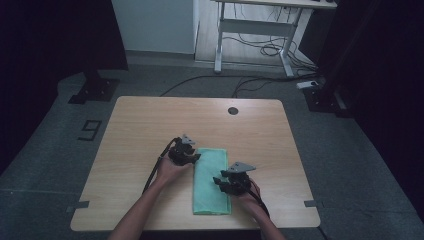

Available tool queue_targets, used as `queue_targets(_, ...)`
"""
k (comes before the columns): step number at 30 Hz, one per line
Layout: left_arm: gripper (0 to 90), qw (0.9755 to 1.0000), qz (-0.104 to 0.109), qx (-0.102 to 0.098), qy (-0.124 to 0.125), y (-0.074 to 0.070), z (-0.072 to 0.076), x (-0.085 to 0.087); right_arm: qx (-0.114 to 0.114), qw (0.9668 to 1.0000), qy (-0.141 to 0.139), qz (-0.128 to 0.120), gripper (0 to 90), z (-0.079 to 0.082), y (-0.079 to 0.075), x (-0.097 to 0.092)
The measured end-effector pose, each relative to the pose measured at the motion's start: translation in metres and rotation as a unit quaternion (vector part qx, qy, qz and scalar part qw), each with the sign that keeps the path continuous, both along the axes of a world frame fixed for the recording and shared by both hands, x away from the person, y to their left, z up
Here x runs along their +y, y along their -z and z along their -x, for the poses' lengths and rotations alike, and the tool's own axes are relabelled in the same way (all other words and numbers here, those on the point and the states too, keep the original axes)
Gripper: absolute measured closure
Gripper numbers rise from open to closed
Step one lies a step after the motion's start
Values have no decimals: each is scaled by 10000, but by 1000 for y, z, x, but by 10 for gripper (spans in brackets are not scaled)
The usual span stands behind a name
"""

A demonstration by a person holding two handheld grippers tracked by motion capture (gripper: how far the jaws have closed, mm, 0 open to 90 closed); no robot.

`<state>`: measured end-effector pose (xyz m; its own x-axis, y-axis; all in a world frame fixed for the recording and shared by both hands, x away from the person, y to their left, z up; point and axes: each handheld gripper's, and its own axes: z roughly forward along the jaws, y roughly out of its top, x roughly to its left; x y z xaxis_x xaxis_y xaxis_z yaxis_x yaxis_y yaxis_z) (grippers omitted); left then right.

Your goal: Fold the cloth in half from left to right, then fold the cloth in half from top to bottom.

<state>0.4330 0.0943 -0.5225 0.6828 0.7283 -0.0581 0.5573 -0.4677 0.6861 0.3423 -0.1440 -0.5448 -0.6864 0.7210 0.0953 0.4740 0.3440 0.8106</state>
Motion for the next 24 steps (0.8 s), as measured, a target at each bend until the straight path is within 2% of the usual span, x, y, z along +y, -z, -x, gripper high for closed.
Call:
queue_targets(8,583,9999,70,-51,-77,-8,-1,4,-78,9997,248,-43,525,-14,-9,-8)
queue_targets(13,541,9998,92,-110,-116,-15,-4,2,-87,9991,425,-35,507,-30,-14,-12)
queue_targets(15,524,9997,116,-108,-191,-17,-6,4,-123,9987,474,-101,484,-34,-15,-14)
queue_targets(19,493,9995,63,-41,-302,-17,-11,6,-159,9984,542,-50,480,-43,-16,-15)
queue_targets(22,488,9995,123,-36,-280,-18,-14,6,-191,9982,558,-84,484,-50,-18,-15)
queue_targets(24,488,9996,157,-2,-239,-18,-16,6,-185,9983,557,-18,483,-55,-18,-14)
